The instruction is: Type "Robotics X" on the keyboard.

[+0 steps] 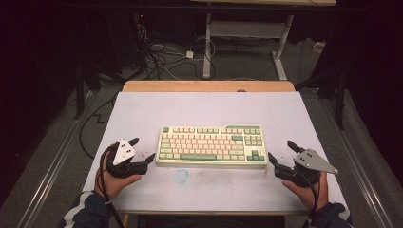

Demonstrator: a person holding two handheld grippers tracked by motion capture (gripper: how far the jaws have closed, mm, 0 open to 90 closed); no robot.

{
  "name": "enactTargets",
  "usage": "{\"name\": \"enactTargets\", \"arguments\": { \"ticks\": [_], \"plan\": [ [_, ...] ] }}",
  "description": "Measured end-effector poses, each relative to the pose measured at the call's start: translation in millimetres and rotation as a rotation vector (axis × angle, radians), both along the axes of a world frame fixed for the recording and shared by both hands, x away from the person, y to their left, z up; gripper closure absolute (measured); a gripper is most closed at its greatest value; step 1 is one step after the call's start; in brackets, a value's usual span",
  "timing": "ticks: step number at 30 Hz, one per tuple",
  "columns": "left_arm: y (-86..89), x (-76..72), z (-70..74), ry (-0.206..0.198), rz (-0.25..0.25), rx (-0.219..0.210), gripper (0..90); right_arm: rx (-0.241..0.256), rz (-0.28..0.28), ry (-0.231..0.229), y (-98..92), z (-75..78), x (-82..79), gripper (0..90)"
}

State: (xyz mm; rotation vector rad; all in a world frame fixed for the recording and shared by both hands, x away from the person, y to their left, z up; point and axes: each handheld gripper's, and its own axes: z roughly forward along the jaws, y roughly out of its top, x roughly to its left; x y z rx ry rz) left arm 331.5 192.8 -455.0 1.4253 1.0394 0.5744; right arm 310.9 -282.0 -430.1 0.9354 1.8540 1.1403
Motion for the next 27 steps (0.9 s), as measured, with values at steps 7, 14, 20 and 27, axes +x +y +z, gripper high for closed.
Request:
{"name": "enactTargets", "arguments": {
  "ticks": [7, 14, 20, 27],
  "plan": [
    [-0.2, -0.4, -0.6, 0.008, -0.003, 0.0, 20.5, 0.014, -0.007, 0.004, -2.5, 1.5, 0.9, 24.5],
    [-2.0, -1.3, -0.4, 0.016, -0.012, 0.002, 20.5, 0.002, 0.013, 0.014, 1.5, 1.0, 4.4, 25.5],
    [-3.8, -3.6, 1.8, 0.007, -0.012, 0.007, 21.9, 0.008, 0.094, 0.044, 6.1, 3.9, 7.6, 33.8],
    [-6.7, 0.7, 2.1, 0.01, -0.017, 0.015, 21.8, 0.0, 0.113, 0.057, 12.9, 4.2, 13.3, 34.7]
  ]
}}
